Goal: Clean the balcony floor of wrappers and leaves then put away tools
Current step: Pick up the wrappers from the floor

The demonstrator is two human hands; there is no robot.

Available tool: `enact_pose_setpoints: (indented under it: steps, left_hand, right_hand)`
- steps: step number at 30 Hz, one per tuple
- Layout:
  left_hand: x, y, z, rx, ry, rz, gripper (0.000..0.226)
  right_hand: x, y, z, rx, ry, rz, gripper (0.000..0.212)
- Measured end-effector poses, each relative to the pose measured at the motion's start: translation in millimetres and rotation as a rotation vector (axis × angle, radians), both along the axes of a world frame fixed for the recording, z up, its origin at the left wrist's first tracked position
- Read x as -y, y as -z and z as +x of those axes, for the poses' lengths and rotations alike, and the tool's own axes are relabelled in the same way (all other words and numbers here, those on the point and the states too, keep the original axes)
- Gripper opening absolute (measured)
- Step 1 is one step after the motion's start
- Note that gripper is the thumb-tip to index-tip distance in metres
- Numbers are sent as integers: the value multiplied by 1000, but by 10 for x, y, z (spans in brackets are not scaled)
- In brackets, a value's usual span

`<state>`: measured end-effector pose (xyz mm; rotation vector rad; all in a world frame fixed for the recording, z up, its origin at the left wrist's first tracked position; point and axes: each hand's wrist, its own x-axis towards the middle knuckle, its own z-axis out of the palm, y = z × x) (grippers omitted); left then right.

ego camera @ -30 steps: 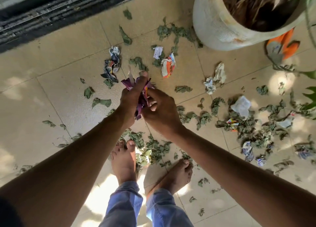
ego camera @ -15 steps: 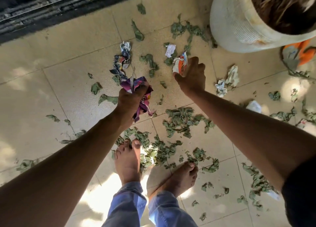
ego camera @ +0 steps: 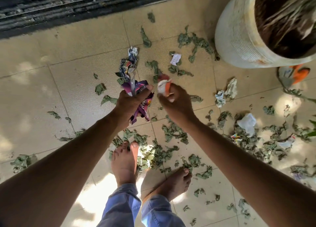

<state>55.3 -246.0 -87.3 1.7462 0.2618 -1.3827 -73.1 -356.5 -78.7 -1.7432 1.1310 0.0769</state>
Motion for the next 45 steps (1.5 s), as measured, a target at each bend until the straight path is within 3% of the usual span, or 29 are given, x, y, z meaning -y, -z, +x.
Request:
enact_pose_setpoints:
  steps: [2,5,7,10,13,16,19,22,26,31,34,36,40,43,45]
  left_hand:
    - [71,-121,17,-14,39,-105,87]
    - [95,-138,74,-19,92,-235,38]
    - [59,-101,136,24,97,-203,37]
    - [46,-44,148,136,149,-128,17]
    - [91,-20,114,139,98,-79,15]
    - [131,-11,112,99,-67,-18,24]
    - [113,-6,99,87,-127,-21,29]
    - [23,-5,91,73,-105,-32,26]
    - [-150,82,115,57,-68,-41,18]
    - [-255,117,54,21,-88,-35,10]
    - [-304,97,28,-42,-129,-77,14]
    - [-333,80,40,-69,-196,-86,19]
    - [-370,33,80,-130,-292,-79,77]
    - [-360,-8,139,-164,-313,-100,91]
    - [-384,-28,175,-176,-288,-113,116]
  right_hand:
    - [-161,-142,80,9,-138,63,4]
    - [-228,-243,232,-82,-283,48,27]
    - [-150,-268,306,-229,-510,-45,11]
    - [-17,-251,369,-497,-760,-120,35]
    - [92,-206,432,-542,-812,-91,33]
    - [312,-51,429,-464,-594,-57,31]
    - [640,209,437,-363,-315,-325,36]
    - [1012,466,484,-400,-280,-548,35]
    - [1199,739,511,-439,-326,-496,32]
    - [1135,855,461,-377,-278,-584,26]
    - [1120,763,419,-310,-215,-646,24]
    - [1059,634,376,-153,-84,-593,21]
    - [740,211,258,136,105,-343,31]
    - [483,-90,190,201,177,-64,33]
    - [359,-258,190,204,207,116,25]
